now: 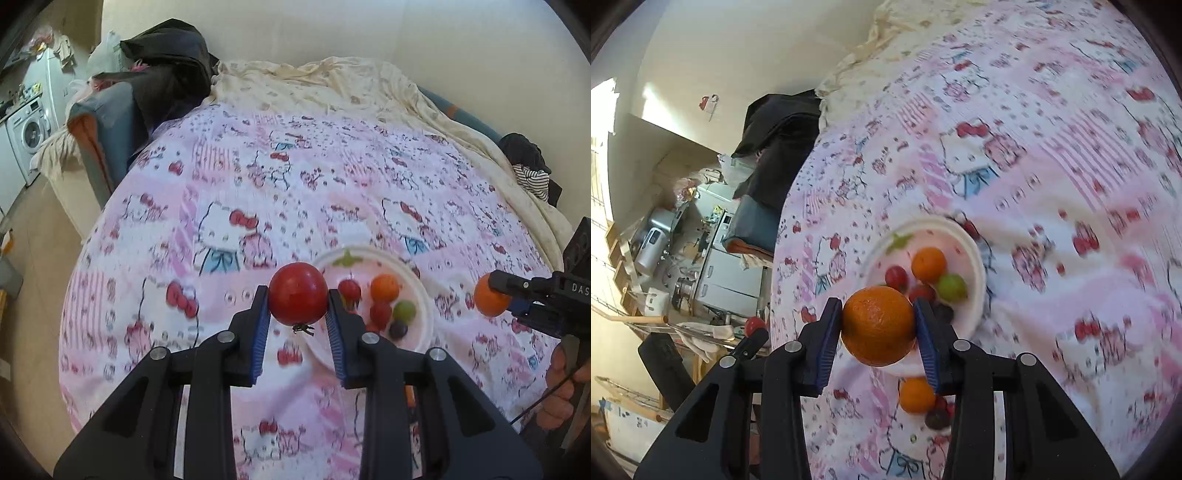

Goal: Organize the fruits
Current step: 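Carry the tomato and tangerine in both grippers over the white plate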

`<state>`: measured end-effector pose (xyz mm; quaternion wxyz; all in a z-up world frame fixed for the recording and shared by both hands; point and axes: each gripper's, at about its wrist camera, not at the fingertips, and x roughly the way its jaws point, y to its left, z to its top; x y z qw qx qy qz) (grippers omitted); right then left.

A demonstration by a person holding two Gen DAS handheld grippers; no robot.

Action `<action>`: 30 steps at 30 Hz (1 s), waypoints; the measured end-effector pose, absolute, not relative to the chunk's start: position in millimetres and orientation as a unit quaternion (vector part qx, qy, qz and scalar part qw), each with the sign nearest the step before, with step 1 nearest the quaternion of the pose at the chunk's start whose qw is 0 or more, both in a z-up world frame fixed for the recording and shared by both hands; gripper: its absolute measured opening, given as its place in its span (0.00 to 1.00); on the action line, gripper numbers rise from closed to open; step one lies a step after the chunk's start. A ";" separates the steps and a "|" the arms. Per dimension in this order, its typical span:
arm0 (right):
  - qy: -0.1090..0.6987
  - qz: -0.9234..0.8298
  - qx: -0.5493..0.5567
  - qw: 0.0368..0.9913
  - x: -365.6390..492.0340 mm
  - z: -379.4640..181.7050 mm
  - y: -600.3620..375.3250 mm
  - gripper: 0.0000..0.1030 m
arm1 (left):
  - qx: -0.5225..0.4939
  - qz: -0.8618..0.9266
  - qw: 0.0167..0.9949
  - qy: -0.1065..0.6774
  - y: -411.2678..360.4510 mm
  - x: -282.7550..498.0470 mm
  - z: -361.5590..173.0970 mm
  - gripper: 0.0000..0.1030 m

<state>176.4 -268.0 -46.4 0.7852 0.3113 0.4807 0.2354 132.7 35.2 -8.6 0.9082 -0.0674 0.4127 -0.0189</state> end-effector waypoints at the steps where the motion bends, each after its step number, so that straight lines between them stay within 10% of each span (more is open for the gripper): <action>1: 0.482 0.237 0.308 0.785 184.1 -45.9 -263.8 0.40 | -0.067 -0.020 0.908 0.413 35.4 138.2 -8.5 0.25; 30: 0.570 0.182 0.187 0.779 260.0 -122.1 -231.1 0.43 | 0.007 -0.059 0.867 0.496 -20.2 237.0 -108.8 0.27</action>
